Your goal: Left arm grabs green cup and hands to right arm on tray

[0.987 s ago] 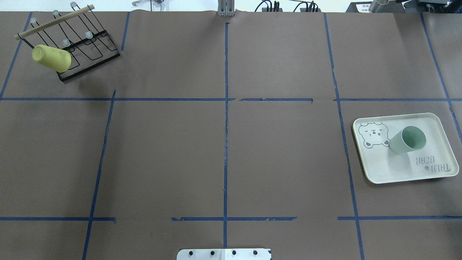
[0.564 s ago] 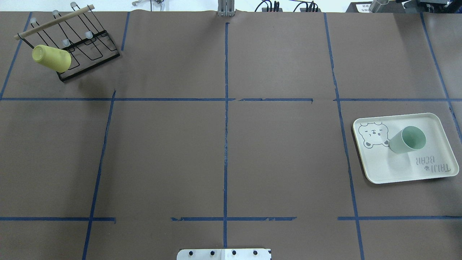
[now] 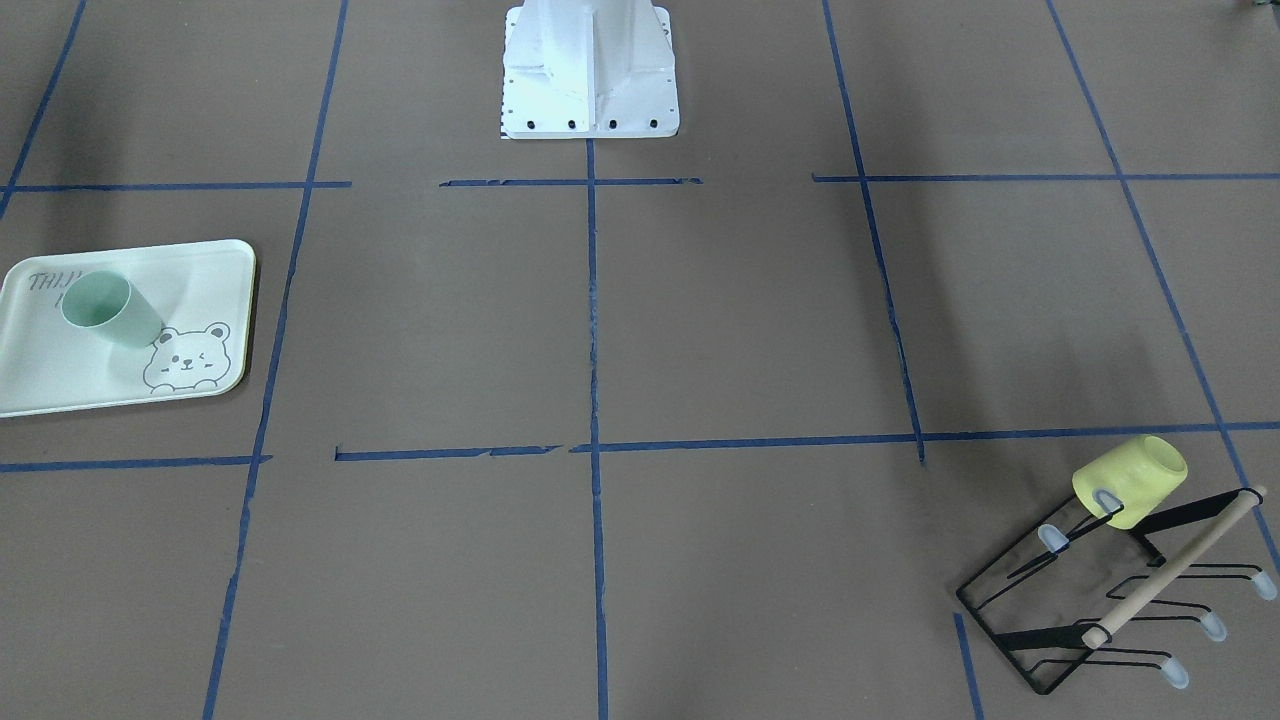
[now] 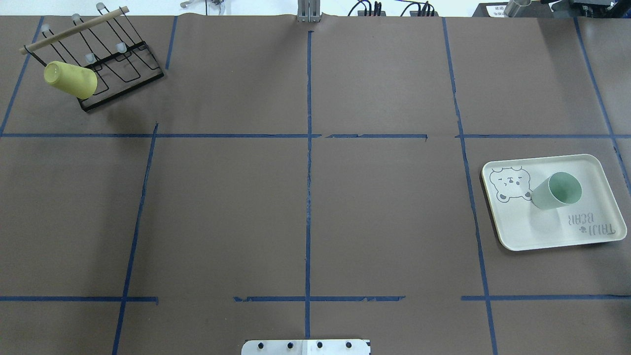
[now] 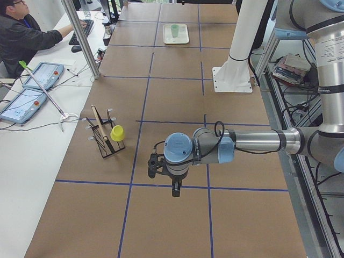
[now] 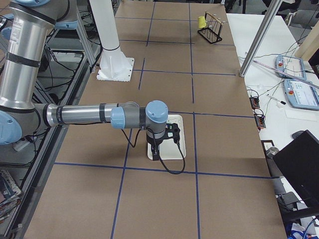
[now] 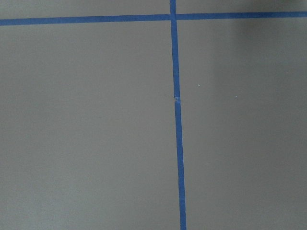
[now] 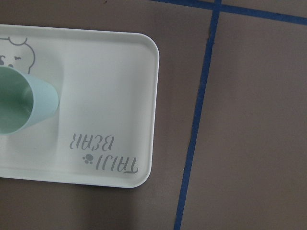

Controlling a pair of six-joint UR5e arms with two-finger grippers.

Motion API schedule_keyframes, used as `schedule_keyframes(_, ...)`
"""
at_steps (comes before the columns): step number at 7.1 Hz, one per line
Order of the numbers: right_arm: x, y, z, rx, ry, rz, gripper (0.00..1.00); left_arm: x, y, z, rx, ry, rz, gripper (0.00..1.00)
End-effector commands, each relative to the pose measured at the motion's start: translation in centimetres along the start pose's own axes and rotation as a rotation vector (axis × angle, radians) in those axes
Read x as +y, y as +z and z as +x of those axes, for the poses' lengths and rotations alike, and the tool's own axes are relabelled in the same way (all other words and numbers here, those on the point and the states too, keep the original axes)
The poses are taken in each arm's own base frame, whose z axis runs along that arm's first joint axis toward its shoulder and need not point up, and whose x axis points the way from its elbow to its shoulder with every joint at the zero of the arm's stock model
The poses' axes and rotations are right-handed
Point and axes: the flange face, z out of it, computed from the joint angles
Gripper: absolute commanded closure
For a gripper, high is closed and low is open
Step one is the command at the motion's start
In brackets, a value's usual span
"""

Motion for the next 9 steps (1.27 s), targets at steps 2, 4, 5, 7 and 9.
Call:
schedule_keyframes(2, -0.14, -0.09, -0.11, 0.0, -0.003, 0.002, 0.0, -0.1, 0.19, 0.26, -0.004, 0.009, -0.005, 0.0)
schedule_keyframes(4, -0.14, -0.18, -0.14, -0.001, -0.003, 0.005, 0.0, -0.13, 0.57, 0.52, -0.003, 0.016, -0.015, 0.0)
schedule_keyframes(5, -0.15, -0.14, -0.18, -0.001, -0.004, 0.003, 0.0, -0.15, 0.61, 0.56, -0.003, 0.017, -0.016, 0.0)
schedule_keyframes(7, -0.2, -0.07, -0.11, -0.001, -0.003, 0.002, 0.0, -0.26, 0.7, 0.71, -0.003, 0.021, -0.019, 0.0)
schedule_keyframes(9, -0.26, -0.06, -0.08, 0.0, -0.003, 0.002, 0.0, -0.37, 0.6, 0.81, -0.003, 0.025, -0.016, 0.0)
